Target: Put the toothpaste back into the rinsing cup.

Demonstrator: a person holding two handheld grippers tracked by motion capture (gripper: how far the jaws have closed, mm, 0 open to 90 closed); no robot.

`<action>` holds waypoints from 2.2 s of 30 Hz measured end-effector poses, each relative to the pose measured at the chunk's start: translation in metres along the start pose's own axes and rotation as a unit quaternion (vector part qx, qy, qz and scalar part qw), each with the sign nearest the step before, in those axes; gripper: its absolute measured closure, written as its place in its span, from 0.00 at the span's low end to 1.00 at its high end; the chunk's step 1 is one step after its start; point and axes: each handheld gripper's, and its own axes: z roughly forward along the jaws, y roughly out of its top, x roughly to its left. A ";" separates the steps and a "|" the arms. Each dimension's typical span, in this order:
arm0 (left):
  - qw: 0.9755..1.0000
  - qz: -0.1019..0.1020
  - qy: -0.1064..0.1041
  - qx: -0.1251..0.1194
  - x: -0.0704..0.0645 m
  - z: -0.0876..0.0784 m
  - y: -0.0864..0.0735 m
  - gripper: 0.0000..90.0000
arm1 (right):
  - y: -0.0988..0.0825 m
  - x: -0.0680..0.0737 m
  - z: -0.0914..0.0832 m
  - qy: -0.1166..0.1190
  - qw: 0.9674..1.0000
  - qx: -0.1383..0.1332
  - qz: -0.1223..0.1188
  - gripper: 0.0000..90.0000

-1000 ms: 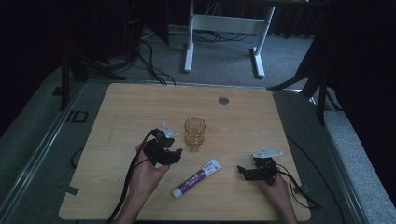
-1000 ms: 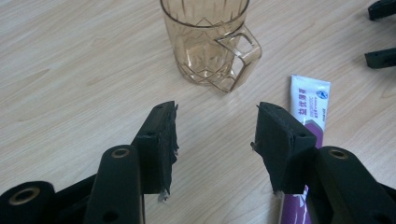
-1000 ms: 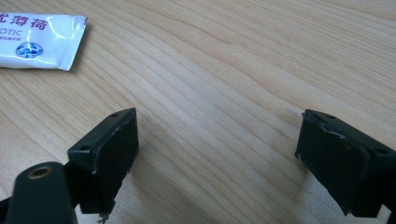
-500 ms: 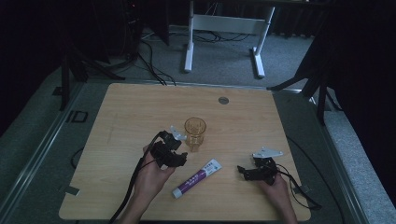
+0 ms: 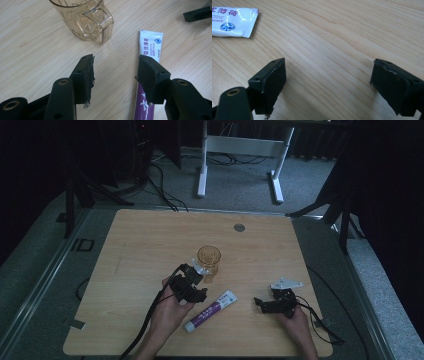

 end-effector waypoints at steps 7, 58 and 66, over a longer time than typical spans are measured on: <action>1.000 0.010 -0.006 0.005 -0.007 0.004 0.002 0.53 | 0.000 0.000 0.000 0.000 1.000 0.000 0.000 0.14; 0.996 0.048 -0.028 0.077 -0.029 0.032 0.009 0.53 | 0.000 0.000 0.000 0.000 1.000 0.000 0.001 0.14; 0.993 0.061 -0.035 0.098 -0.033 0.039 0.010 0.53 | 0.000 0.000 0.000 0.000 1.000 0.000 0.001 0.14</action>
